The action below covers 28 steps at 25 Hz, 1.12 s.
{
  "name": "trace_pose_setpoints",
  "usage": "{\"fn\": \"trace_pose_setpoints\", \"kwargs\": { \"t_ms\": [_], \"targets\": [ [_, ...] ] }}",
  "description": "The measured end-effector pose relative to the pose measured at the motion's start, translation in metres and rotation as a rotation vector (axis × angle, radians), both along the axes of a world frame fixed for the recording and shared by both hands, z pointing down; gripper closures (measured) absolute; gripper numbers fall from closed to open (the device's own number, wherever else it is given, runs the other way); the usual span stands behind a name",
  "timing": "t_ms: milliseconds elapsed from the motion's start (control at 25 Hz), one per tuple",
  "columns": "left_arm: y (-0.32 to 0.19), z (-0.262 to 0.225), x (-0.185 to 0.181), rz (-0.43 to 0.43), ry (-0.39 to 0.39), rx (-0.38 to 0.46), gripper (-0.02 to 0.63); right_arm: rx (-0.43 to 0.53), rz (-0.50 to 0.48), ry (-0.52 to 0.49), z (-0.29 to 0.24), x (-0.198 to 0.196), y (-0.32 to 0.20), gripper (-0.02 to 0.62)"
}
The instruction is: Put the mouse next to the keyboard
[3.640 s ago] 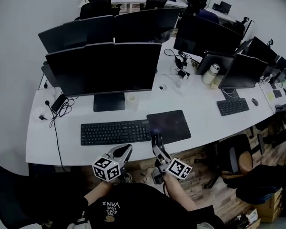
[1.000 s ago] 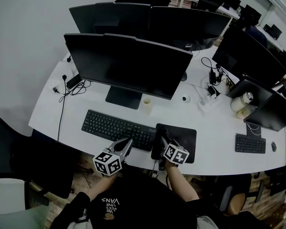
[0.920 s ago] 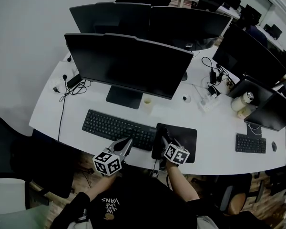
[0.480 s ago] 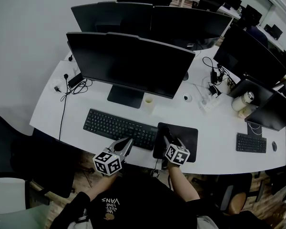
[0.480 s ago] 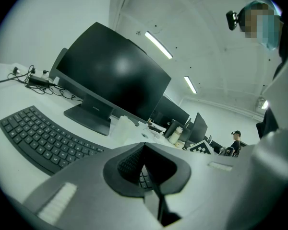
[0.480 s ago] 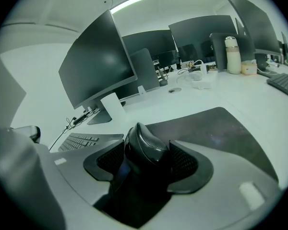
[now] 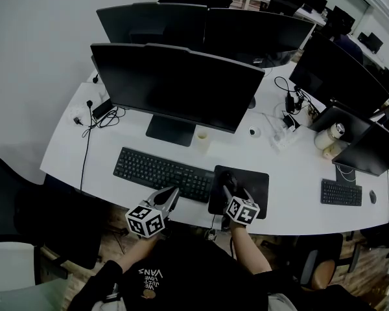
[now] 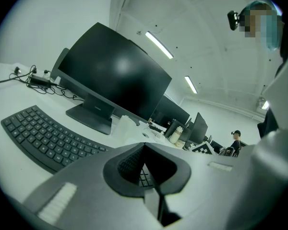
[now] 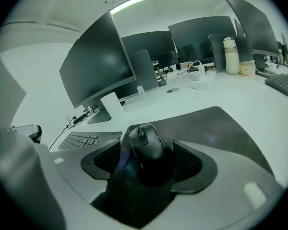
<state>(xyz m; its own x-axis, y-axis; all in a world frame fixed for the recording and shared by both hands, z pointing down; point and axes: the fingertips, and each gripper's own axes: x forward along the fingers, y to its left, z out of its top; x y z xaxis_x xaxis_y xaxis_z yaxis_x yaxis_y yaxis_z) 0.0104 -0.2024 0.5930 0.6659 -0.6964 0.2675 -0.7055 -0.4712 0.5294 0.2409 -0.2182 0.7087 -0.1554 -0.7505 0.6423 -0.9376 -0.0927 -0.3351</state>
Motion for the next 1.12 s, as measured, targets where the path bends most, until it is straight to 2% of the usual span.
{"fn": "trace_pose_setpoints", "kwargs": {
  "t_ms": [280, 560, 880, 1120],
  "targets": [
    [0.003, 0.000, 0.006, 0.022, 0.002, 0.000, 0.604, -0.001, -0.041, -0.063, -0.002, -0.020, 0.010, 0.260],
    [0.006, -0.002, 0.007, 0.054, 0.001, 0.004, 0.604, 0.004, -0.060, -0.086, -0.005, -0.038, 0.020, 0.261],
    [0.007, -0.002, 0.007, 0.105, -0.007, 0.014, 0.604, 0.044, -0.024, -0.085, -0.019, -0.041, 0.024, 0.261],
    [0.003, -0.003, -0.002, 0.140, -0.009, 0.027, 0.604, 0.119, 0.021, -0.105, -0.044, -0.047, 0.026, 0.261]
  ]
}}
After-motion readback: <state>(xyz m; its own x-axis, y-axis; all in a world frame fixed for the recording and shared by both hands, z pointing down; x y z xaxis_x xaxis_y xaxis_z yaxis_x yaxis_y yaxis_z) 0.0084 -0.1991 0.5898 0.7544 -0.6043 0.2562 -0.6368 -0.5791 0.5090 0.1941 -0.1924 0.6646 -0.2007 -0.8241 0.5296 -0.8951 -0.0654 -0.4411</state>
